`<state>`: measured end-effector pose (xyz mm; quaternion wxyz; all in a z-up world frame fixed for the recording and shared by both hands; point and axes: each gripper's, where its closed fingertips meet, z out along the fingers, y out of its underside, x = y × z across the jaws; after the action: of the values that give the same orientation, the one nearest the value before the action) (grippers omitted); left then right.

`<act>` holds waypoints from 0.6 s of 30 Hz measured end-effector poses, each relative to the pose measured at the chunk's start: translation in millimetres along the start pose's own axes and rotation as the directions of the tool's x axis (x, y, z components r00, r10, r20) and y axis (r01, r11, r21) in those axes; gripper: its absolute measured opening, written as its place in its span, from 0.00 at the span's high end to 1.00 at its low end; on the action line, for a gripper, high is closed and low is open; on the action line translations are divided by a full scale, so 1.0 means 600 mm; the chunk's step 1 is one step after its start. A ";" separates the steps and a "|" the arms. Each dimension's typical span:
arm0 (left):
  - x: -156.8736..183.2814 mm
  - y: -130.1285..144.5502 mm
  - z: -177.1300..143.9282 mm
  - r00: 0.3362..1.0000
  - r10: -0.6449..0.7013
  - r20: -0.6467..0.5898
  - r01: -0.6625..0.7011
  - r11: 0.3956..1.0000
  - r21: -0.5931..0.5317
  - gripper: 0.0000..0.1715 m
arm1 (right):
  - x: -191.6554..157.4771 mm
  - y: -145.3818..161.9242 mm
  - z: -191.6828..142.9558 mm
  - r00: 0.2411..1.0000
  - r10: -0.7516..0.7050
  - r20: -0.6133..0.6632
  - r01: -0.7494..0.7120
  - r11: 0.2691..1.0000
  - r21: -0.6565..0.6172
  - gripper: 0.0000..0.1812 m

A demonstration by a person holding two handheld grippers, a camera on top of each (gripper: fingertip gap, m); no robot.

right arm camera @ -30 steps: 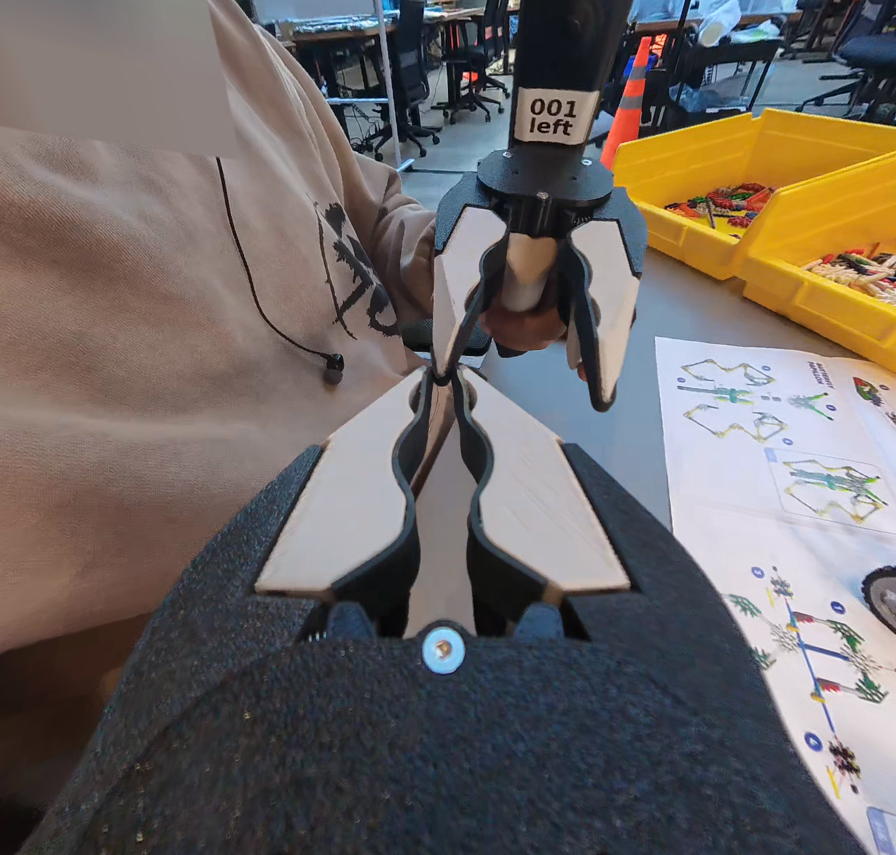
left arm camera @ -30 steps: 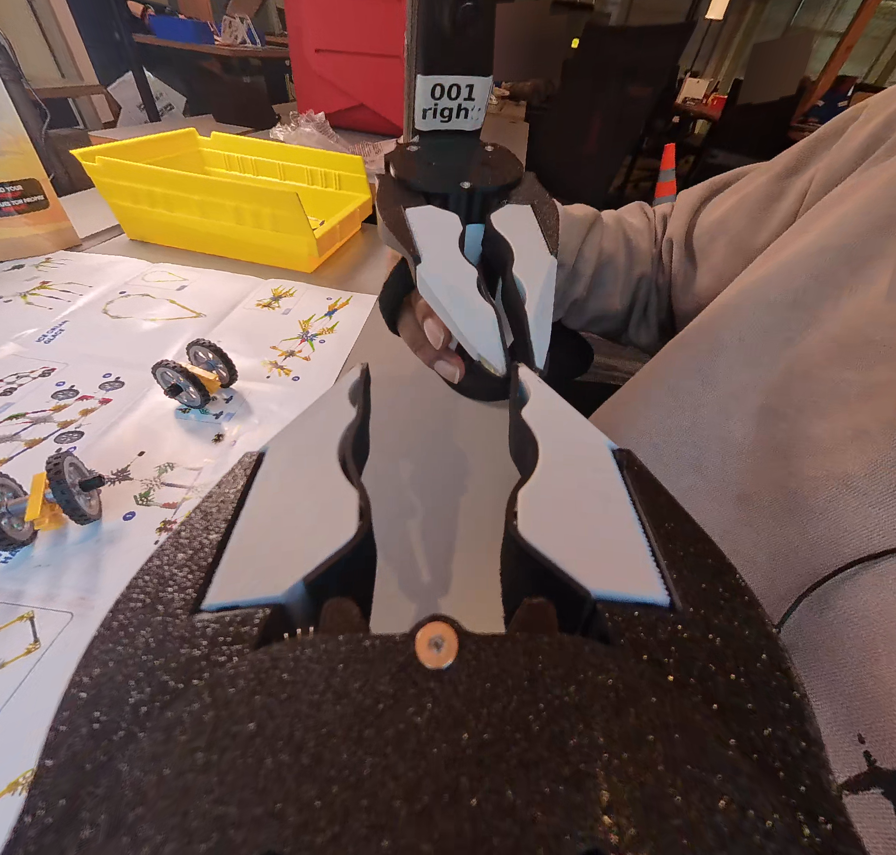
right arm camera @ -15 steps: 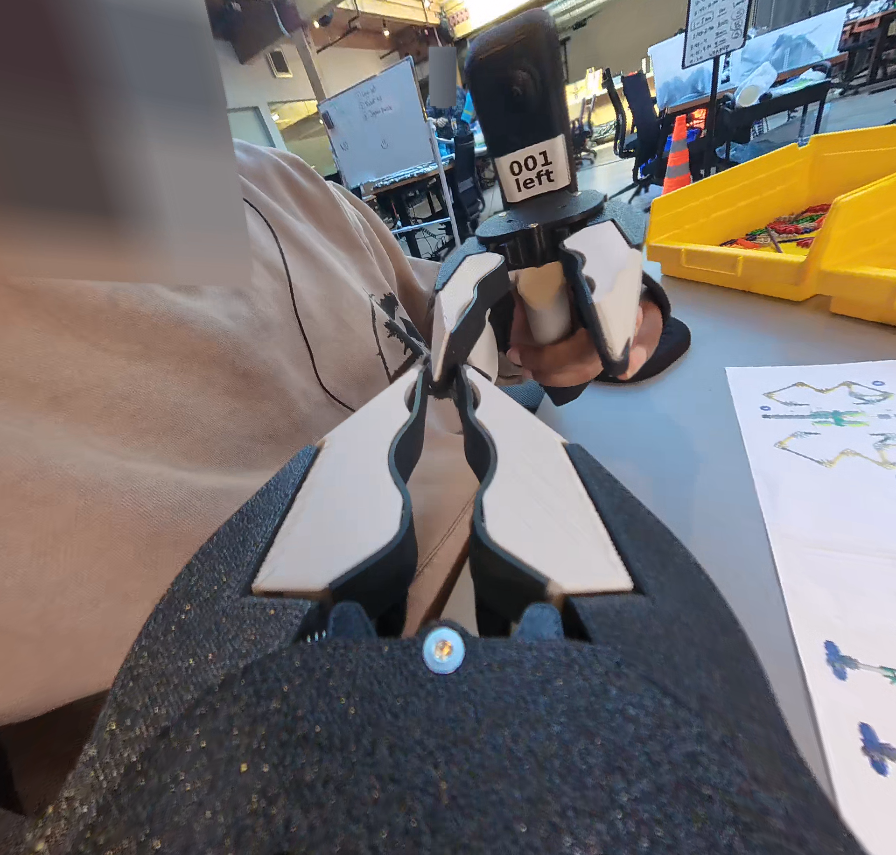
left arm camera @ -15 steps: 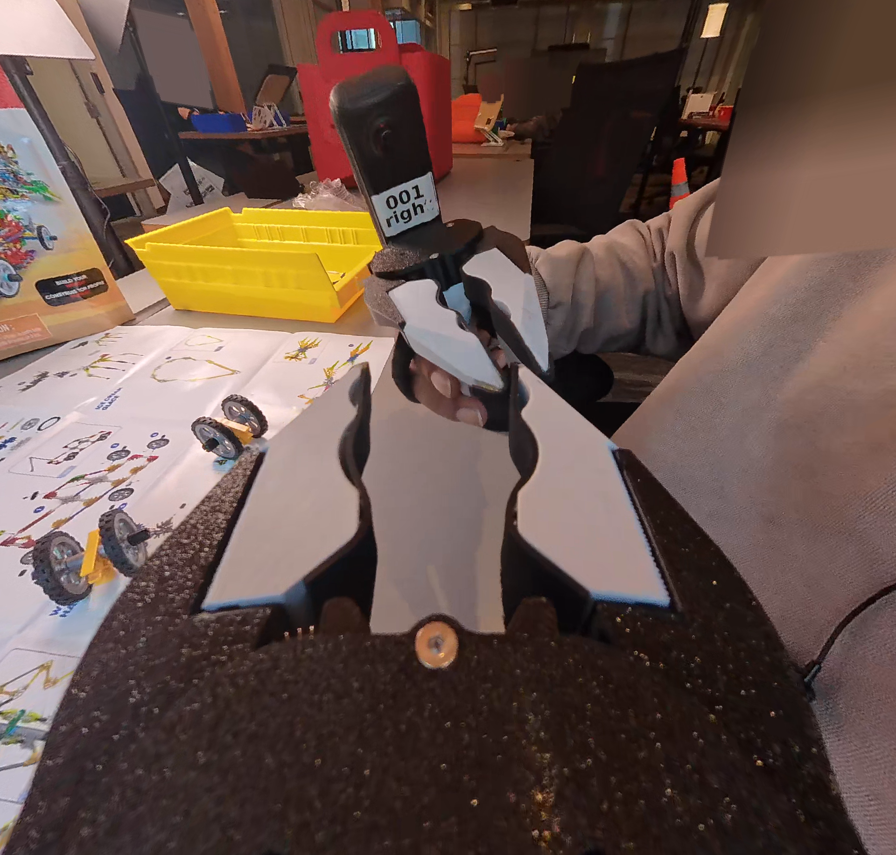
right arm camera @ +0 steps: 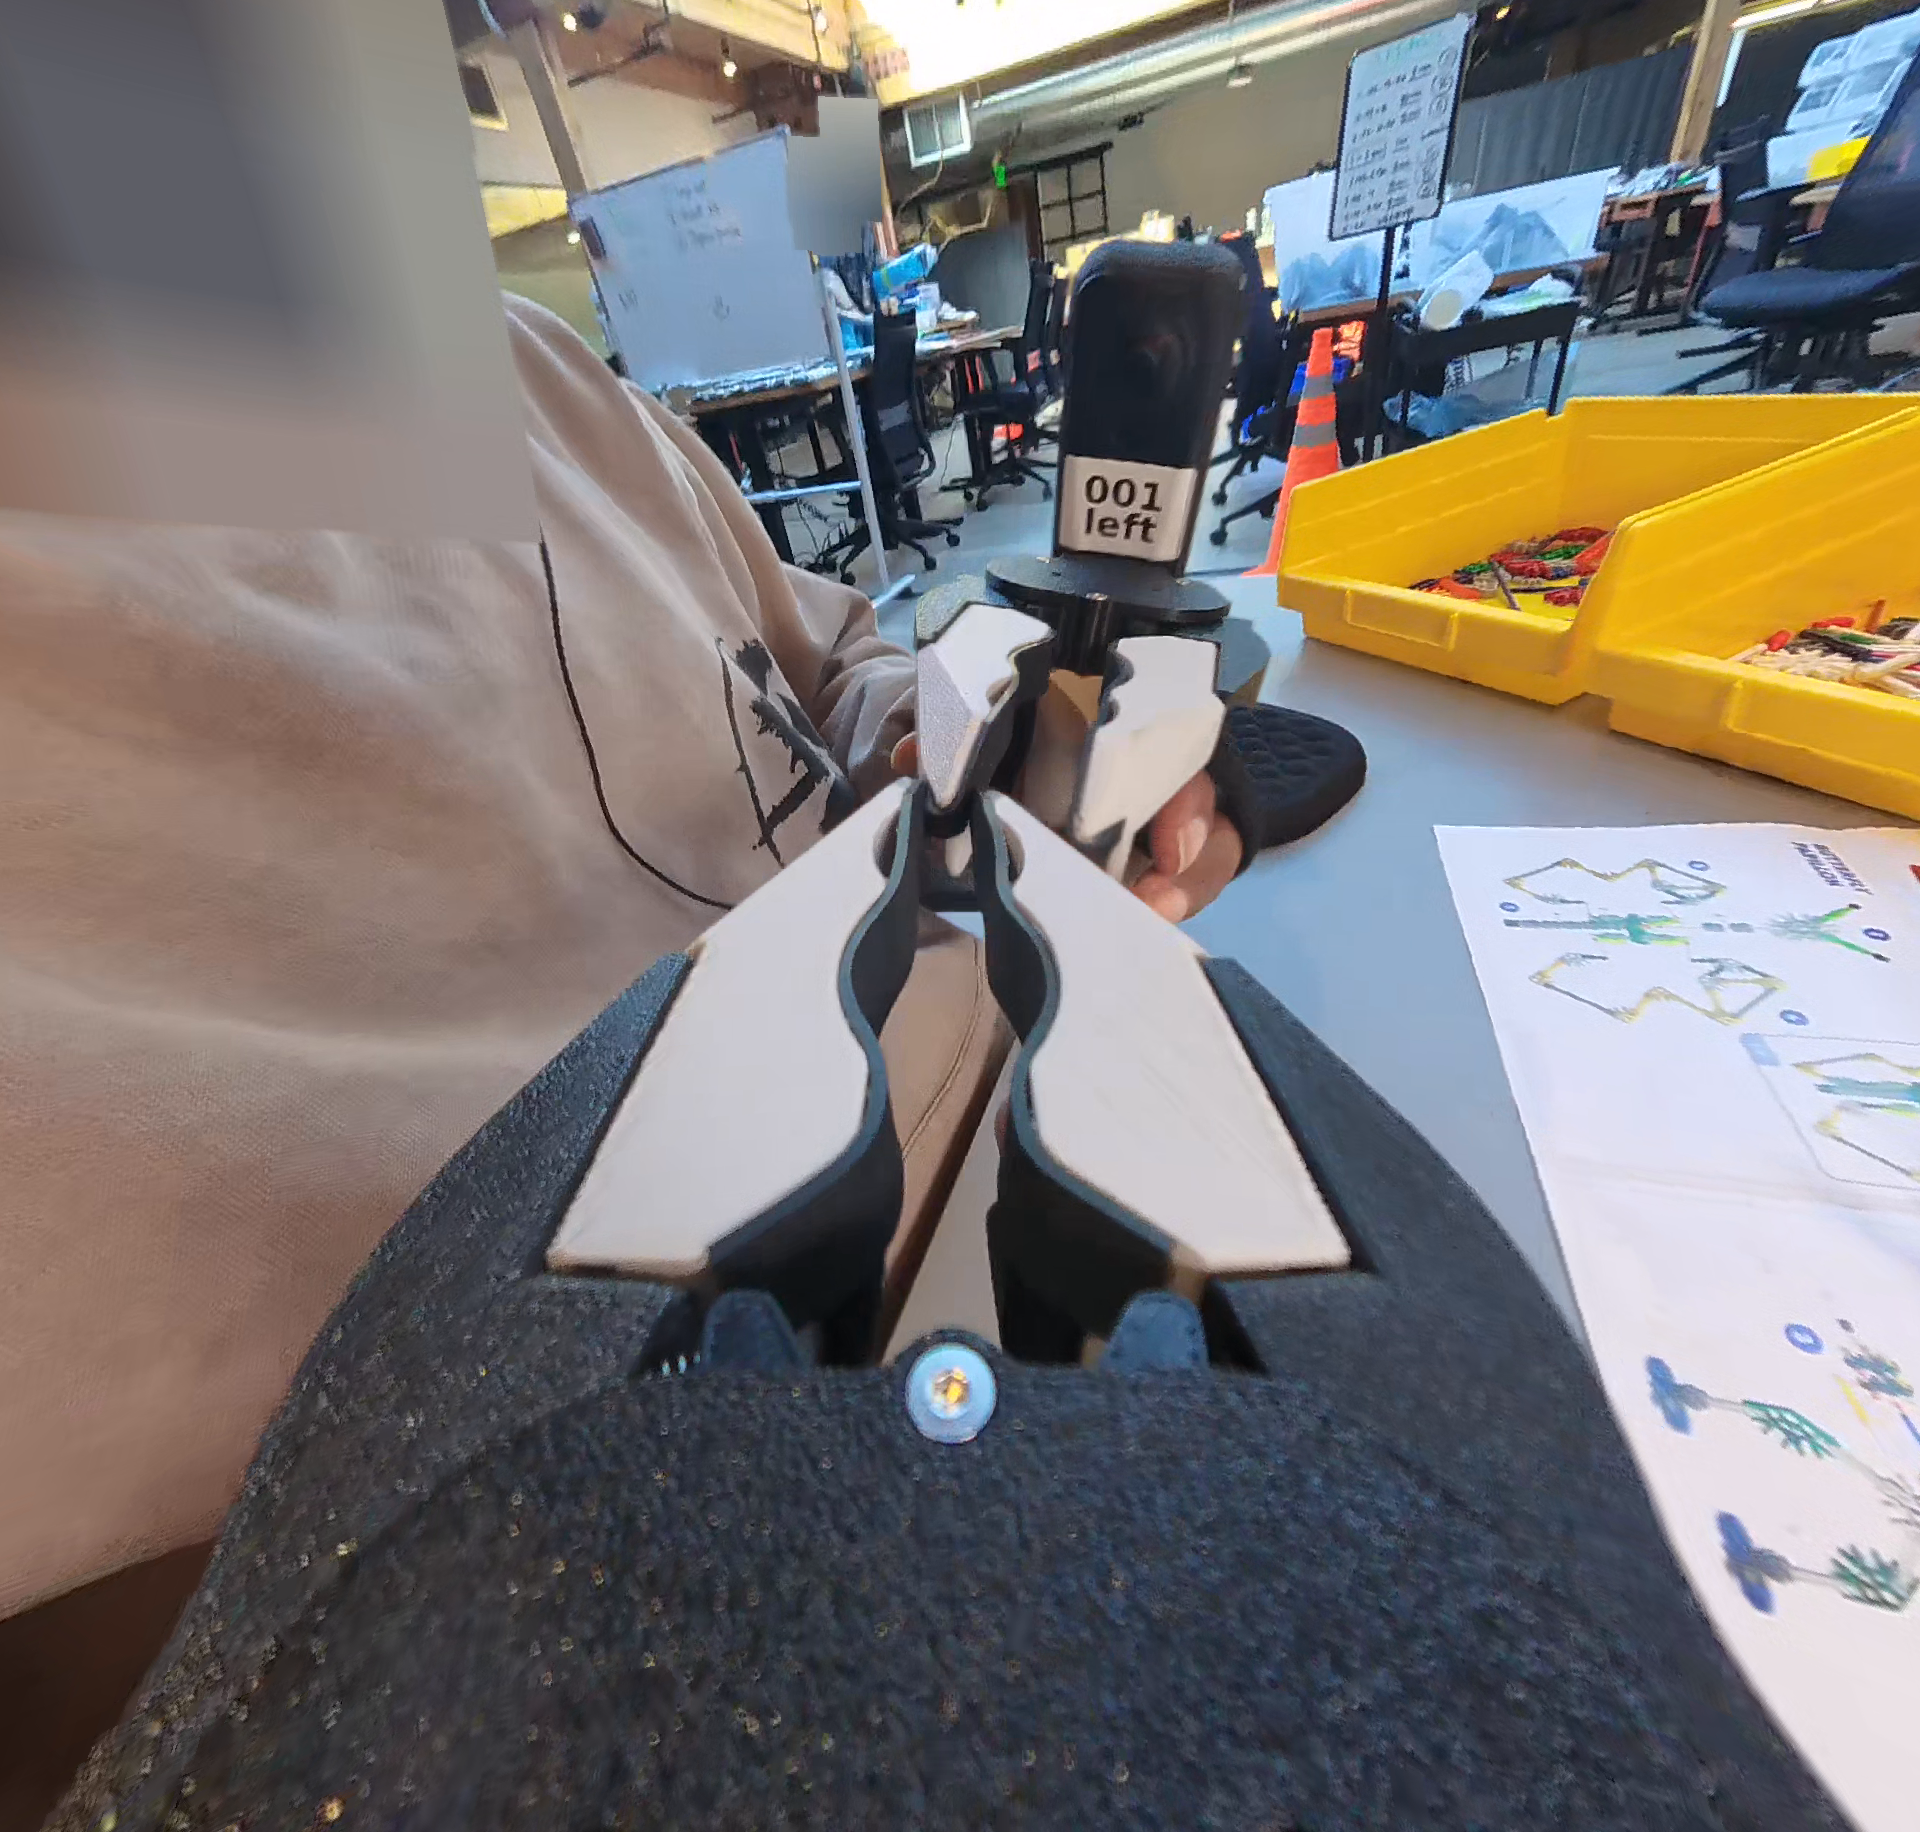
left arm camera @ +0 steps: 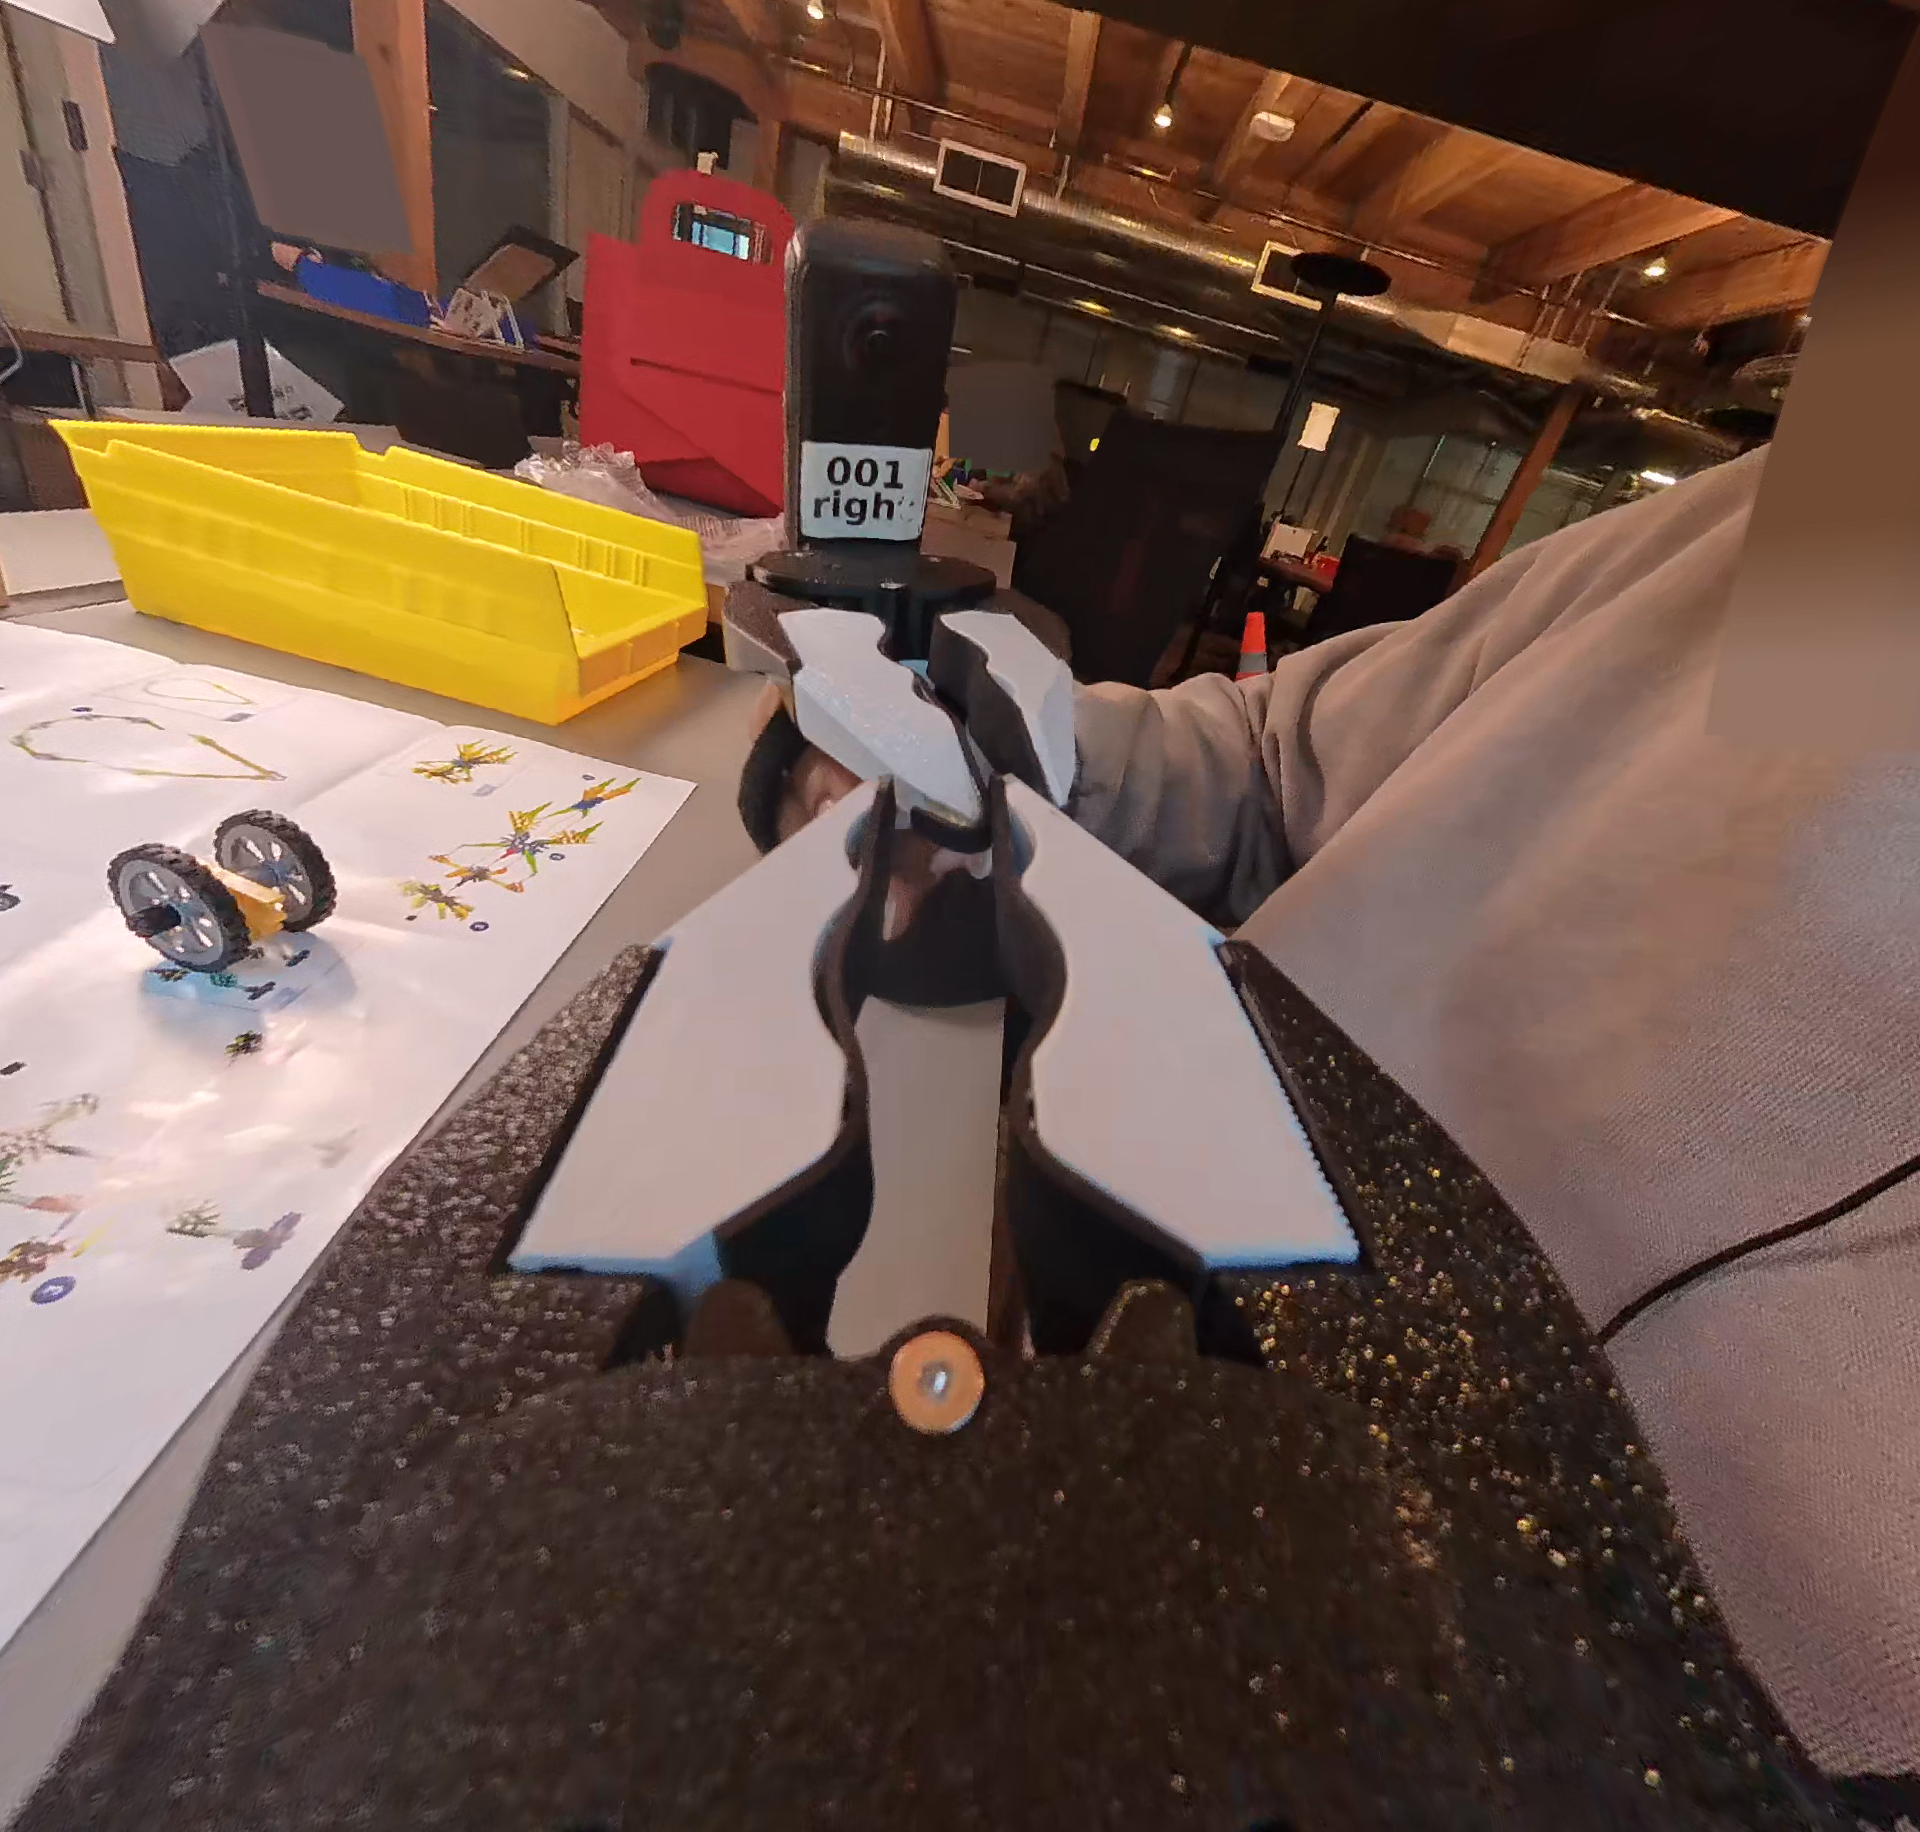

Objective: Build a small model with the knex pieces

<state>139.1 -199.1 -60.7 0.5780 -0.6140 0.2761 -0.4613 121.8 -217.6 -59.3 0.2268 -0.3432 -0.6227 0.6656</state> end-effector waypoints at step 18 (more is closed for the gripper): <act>-0.224 0.067 -0.224 0.536 0.094 0.839 0.100 0.980 -0.174 0.46 | 0.132 0.150 -0.273 0.181 -0.143 -0.973 -0.262 0.947 -0.187 0.56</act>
<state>-28.7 -150.2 -145.5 0.5734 -0.8154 0.0072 -0.0789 201.8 -60.4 -160.1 0.4875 -0.7439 -0.4151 0.1915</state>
